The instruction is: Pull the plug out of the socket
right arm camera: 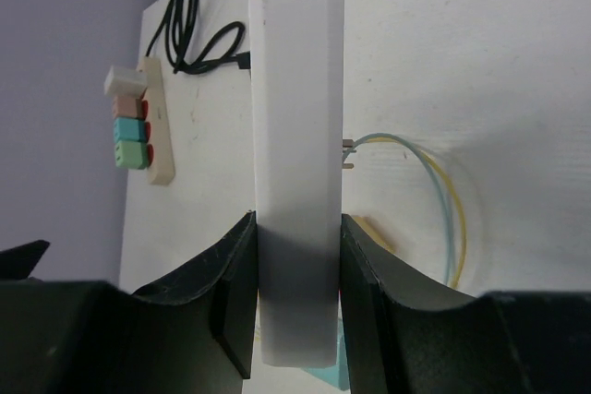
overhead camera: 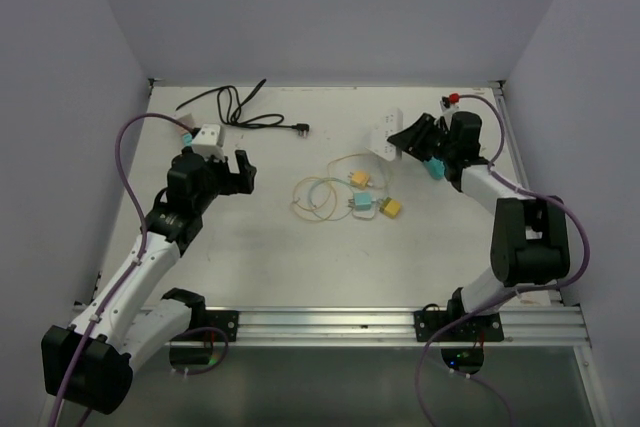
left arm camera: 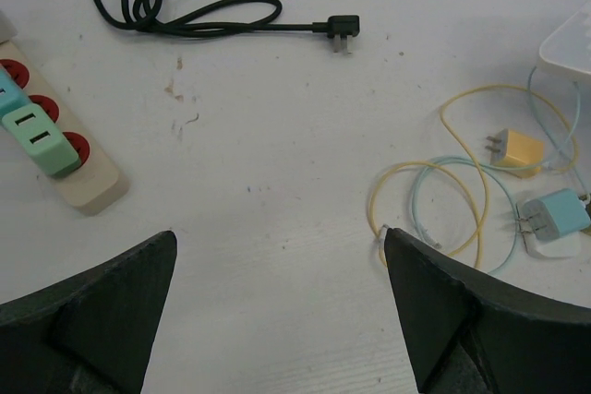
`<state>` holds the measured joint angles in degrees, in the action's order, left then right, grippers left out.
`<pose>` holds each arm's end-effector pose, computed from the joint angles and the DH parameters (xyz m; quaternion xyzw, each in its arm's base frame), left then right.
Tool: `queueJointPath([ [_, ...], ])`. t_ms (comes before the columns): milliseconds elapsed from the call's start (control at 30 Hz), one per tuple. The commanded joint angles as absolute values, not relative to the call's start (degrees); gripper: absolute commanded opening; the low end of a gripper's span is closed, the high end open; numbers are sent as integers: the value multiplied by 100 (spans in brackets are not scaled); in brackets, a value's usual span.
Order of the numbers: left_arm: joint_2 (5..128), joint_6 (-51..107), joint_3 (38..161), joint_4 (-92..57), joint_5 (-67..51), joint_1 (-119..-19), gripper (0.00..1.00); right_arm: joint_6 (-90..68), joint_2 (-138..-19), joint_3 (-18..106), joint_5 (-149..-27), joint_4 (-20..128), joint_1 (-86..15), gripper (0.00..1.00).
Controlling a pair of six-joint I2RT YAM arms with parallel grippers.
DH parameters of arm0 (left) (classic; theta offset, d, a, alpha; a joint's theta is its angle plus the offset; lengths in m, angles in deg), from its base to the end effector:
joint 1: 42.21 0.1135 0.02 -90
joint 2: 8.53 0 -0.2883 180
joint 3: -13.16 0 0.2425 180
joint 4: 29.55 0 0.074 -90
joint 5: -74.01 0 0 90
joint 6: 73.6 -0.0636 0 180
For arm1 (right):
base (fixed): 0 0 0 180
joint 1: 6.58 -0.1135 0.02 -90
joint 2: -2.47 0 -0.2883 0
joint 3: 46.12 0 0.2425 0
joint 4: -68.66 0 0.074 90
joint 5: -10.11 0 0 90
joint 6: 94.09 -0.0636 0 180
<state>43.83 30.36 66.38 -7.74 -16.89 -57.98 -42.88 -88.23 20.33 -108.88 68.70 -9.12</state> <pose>0.2071 -0.0574 0.2962 0.0086 0.8238 -0.1391 0.5494 0.3611 0.0469 0.2490 0.1237 0.8149 0.3822 0.4178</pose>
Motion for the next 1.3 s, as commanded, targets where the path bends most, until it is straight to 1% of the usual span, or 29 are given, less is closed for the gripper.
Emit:
queueJointPath([
  [0, 4350, 3099, 6888, -723, -1968, -5759, 97, -5093, -8911, 2437, -11677, 8060, -921, 0],
  [133, 4394, 3108, 6915, -688, -1933, -5759, 97, -5717, -9122, 2402, -12390, 8938, -956, 0],
  [200, 4403, 3108, 6924, -688, -1915, -5759, 97, -5990, -9148, 2402, -12532, 9378, -956, 0],
  [433, 4403, 3099, 6915, -679, -1915, -5759, 97, -6017, -9236, 2700, -12445, 9547, -939, 0],
  [533, 4412, 3090, 6915, -670, -1915, -5759, 97, -5579, -9289, 2902, -11928, 8855, -913, 0],
  [567, 4412, 3099, 6915, -670, -1915, -5759, 97, -5229, -9315, 2938, -11465, 8304, -895, 0],
  [633, 4412, 3082, 6915, -670, -1924, -5759, 97, -4963, -9403, 2956, -11215, 8079, -869, 0],
  [733, 4412, 3090, 6915, -679, -1932, -5759, 97, -5023, -9692, 2903, -10943, 8079, -790, 0],
  [1033, 4394, 3081, 6897, -679, -1985, -5750, 97, -5147, -10685, 3131, -10618, 8457, -702, 0],
  [1233, 4394, 3081, 6906, -661, -2003, -5759, 97, -5191, -10994, 3053, -10442, 8597, -675, 0],
  [1267, 4403, 3081, 6897, -661, -2003, -5759, 97, -5191, -11003, 3000, -10311, 8606, -684, 2],
])
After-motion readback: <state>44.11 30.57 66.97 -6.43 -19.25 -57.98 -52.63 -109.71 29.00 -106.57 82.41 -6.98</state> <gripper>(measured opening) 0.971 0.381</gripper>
